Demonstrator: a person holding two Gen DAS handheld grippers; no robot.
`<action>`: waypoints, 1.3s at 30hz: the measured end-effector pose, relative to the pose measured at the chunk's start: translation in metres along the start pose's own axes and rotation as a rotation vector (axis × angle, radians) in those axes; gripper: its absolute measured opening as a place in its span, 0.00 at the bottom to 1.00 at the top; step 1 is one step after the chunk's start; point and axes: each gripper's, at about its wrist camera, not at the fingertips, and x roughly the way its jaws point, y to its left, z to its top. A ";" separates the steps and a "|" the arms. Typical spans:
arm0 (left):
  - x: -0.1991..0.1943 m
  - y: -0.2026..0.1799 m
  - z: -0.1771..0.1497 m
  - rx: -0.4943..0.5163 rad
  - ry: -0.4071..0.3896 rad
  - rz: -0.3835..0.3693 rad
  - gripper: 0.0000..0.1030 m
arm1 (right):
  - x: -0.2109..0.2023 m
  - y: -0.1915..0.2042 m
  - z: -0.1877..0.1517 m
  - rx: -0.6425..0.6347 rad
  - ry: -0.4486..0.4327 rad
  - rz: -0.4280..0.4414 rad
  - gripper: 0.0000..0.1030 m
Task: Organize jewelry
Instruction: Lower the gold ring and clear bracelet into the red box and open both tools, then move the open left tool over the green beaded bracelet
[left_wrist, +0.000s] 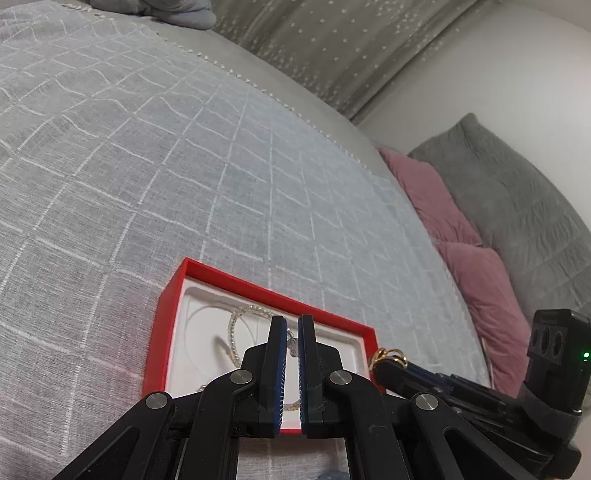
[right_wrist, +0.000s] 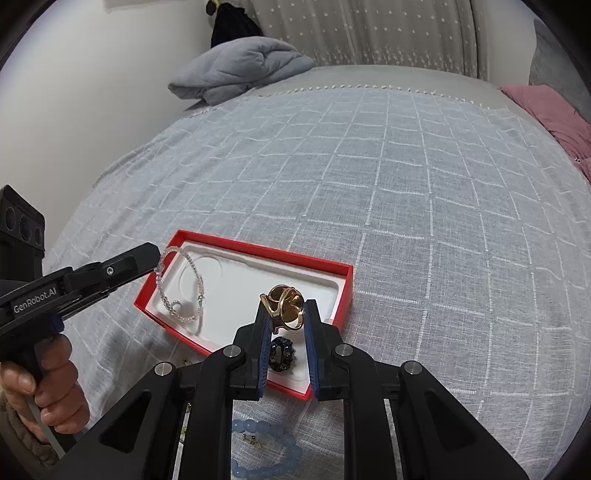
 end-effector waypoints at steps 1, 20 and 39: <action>-0.001 0.000 -0.001 0.009 0.004 0.019 0.00 | -0.001 -0.001 0.000 0.002 -0.002 0.002 0.17; -0.005 -0.001 -0.010 0.043 0.071 0.200 0.01 | 0.008 -0.002 -0.002 0.010 -0.006 0.007 0.38; -0.034 0.002 -0.038 0.106 0.076 0.369 0.50 | -0.039 -0.015 -0.038 0.075 -0.010 -0.037 0.47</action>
